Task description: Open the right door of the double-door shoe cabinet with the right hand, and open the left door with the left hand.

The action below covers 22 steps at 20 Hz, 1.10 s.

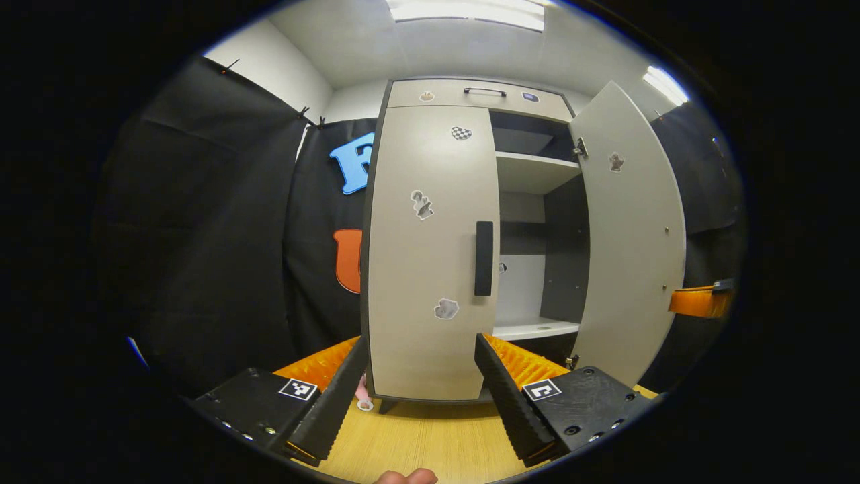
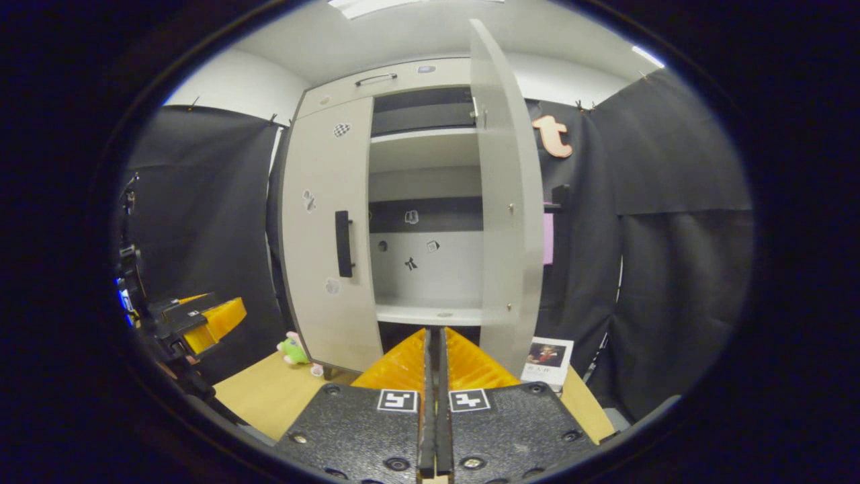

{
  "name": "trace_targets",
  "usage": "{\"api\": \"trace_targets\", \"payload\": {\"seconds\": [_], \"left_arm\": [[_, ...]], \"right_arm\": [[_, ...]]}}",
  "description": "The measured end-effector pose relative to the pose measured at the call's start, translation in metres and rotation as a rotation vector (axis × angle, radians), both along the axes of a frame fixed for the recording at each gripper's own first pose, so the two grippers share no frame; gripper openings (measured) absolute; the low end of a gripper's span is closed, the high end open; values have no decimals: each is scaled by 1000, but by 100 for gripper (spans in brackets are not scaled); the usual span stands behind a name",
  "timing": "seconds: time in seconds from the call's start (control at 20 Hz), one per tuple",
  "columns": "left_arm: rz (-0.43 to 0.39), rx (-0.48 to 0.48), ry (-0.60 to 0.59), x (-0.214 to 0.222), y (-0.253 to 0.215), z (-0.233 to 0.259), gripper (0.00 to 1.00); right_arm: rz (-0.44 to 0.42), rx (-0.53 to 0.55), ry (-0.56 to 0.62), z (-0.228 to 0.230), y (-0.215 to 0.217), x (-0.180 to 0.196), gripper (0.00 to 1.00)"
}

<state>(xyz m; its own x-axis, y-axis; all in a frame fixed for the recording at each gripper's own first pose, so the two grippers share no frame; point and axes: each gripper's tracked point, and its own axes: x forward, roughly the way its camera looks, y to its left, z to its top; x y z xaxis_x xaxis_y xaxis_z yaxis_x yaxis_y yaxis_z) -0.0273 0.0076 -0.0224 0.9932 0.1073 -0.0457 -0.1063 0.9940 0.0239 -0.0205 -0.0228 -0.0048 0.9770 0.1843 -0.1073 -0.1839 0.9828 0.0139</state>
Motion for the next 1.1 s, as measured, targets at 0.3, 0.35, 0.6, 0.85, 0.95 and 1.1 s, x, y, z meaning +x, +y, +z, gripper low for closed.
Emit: {"api": "trace_targets", "payload": {"seconds": [0.3, 0.35, 0.6, 0.85, 0.95, 1.1], "left_arm": [[-16, -5, -25, 5, -3, 10, 95], [-22, -5, -27, 7, -6, 12, 95], [-80, -14, -138, 37, -27, 52, 95], [-173, -12, -142, 107, -59, 69, 95], [-138, 32, -122, 137, -57, 65, 95], [-141, 68, -81, 177, -67, 58, 95]], "right_arm": [[-28, 25, -22, 1, 6, 7, 76], [-32, 31, -21, 1, 6, 8, 78], [-45, 17, -12, -2, 2, 8, 87], [-29, 36, -24, -4, 7, -2, 87], [-18, 55, -22, -3, 9, -3, 87], [-29, 43, -6, -7, -3, -3, 87]]}}
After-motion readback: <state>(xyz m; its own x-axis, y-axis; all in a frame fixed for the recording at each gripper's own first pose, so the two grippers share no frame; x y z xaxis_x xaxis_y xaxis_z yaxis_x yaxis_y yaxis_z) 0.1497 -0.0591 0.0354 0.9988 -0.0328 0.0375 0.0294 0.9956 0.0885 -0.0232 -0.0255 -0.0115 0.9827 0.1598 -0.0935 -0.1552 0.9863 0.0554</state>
